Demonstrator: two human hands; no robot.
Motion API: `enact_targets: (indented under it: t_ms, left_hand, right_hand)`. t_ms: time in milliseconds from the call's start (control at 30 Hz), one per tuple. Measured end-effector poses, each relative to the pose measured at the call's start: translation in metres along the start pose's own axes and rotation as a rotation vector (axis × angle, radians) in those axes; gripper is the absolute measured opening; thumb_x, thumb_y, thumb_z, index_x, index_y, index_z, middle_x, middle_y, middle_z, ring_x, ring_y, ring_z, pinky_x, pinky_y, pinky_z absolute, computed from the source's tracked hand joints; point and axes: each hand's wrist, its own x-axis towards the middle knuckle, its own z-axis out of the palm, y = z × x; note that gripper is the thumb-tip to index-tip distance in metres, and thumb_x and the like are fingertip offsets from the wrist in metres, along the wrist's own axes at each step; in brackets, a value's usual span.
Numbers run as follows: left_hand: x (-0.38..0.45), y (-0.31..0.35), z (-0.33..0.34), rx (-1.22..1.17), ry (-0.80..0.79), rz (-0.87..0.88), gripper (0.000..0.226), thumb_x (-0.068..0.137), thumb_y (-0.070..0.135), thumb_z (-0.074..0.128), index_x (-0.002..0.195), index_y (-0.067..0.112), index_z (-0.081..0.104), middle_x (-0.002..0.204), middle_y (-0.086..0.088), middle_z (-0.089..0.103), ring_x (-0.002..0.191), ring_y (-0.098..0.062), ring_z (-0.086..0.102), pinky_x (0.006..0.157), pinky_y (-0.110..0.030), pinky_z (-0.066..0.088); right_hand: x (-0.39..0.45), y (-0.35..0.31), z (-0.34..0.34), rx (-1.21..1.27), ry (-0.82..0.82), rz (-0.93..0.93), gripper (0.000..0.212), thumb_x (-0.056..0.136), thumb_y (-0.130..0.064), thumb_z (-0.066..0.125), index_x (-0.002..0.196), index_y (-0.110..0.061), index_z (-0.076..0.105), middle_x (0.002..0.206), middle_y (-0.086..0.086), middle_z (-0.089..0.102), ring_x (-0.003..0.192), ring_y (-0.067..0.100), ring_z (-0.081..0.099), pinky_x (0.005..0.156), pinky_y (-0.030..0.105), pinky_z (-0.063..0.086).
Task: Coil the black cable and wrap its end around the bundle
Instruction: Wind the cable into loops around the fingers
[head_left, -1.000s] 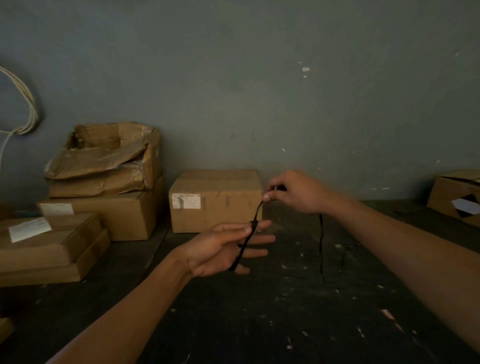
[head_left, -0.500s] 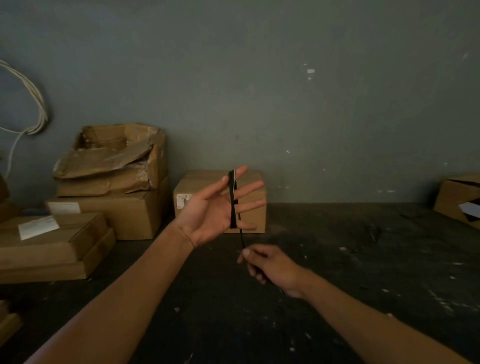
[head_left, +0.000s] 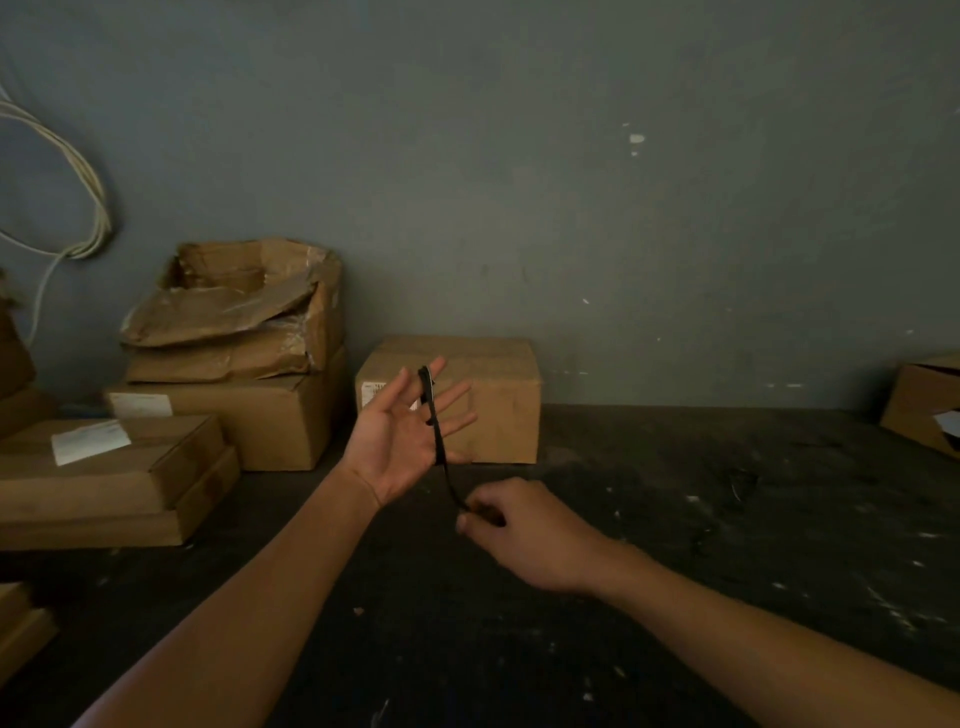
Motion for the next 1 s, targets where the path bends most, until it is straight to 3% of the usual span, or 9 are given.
enact_targets:
  t_ms: [133, 233, 433, 567, 800, 1000]
  left_hand:
    - [-0.006, -0.011, -0.005, 0.123, -0.011, -0.073, 0.050, 0.090, 0.051, 0.044, 0.133, 0.029, 0.059, 0.143, -0.010, 0.052, 0.134, -0.038, 0.042, 0.111, -0.064, 0.024]
    - [-0.012, -0.019, -0.004, 0.224, -0.058, -0.152, 0.045, 0.093, 0.046, 0.042, 0.132, 0.030, 0.060, 0.144, -0.007, 0.052, 0.135, -0.034, 0.042, 0.111, -0.067, 0.017]
    - [-0.018, -0.033, 0.002, 0.286, -0.187, -0.316, 0.040, 0.093, 0.038, 0.045, 0.130, 0.032, 0.061, 0.141, -0.005, 0.056, 0.135, -0.035, 0.041, 0.111, -0.069, 0.013]
    - [-0.021, -0.035, 0.013, 0.332, -0.303, -0.370, 0.045, 0.088, 0.040, 0.054, 0.132, 0.032, 0.059, 0.141, -0.003, 0.057, 0.135, -0.034, 0.043, 0.111, -0.070, 0.015]
    - [-0.026, -0.027, 0.018, 0.300, -0.331, -0.377, 0.046, 0.091, 0.034, 0.054, 0.136, 0.028, 0.055, 0.142, -0.009, 0.055, 0.132, -0.036, 0.047, 0.108, -0.073, 0.019]
    - [-0.035, -0.023, 0.029, 0.197, -0.433, -0.397, 0.045, 0.091, 0.033, 0.053, 0.136, 0.026, 0.056, 0.146, -0.016, 0.049, 0.133, -0.041, 0.045, 0.108, -0.072, 0.021]
  right_hand:
    - [0.004, -0.012, -0.036, -0.126, 0.040, 0.000, 0.013, 0.097, -0.031, 0.053, 0.098, -0.026, 0.065, 0.080, -0.002, 0.067, 0.064, 0.009, 0.060, 0.058, 0.027, 0.050]
    - [0.011, -0.016, -0.068, -0.237, 0.106, -0.022, 0.010, 0.094, -0.033, 0.058, 0.095, -0.027, 0.066, 0.084, -0.005, 0.067, 0.072, 0.010, 0.062, 0.065, 0.029, 0.052]
    - [0.024, -0.019, -0.109, -0.439, 0.192, -0.041, 0.015, 0.089, -0.029, 0.065, 0.096, -0.018, 0.071, 0.080, -0.005, 0.063, 0.072, 0.011, 0.057, 0.056, 0.022, 0.038]
    - [0.032, -0.014, -0.116, -0.543, 0.235, -0.064, 0.019, 0.084, -0.038, 0.069, 0.094, -0.022, 0.072, 0.087, -0.002, 0.071, 0.081, 0.017, 0.064, 0.072, 0.034, 0.052]
    - [0.037, 0.001, -0.119, -0.466, 0.235, -0.135, 0.017, 0.087, -0.035, 0.065, 0.096, -0.022, 0.072, 0.090, -0.001, 0.072, 0.080, 0.019, 0.065, 0.076, 0.041, 0.054]
    - [0.040, 0.032, -0.106, -0.176, 0.209, -0.158, 0.016, 0.092, -0.025, 0.061, 0.099, -0.016, 0.072, 0.097, 0.007, 0.072, 0.092, 0.023, 0.065, 0.086, 0.043, 0.052]
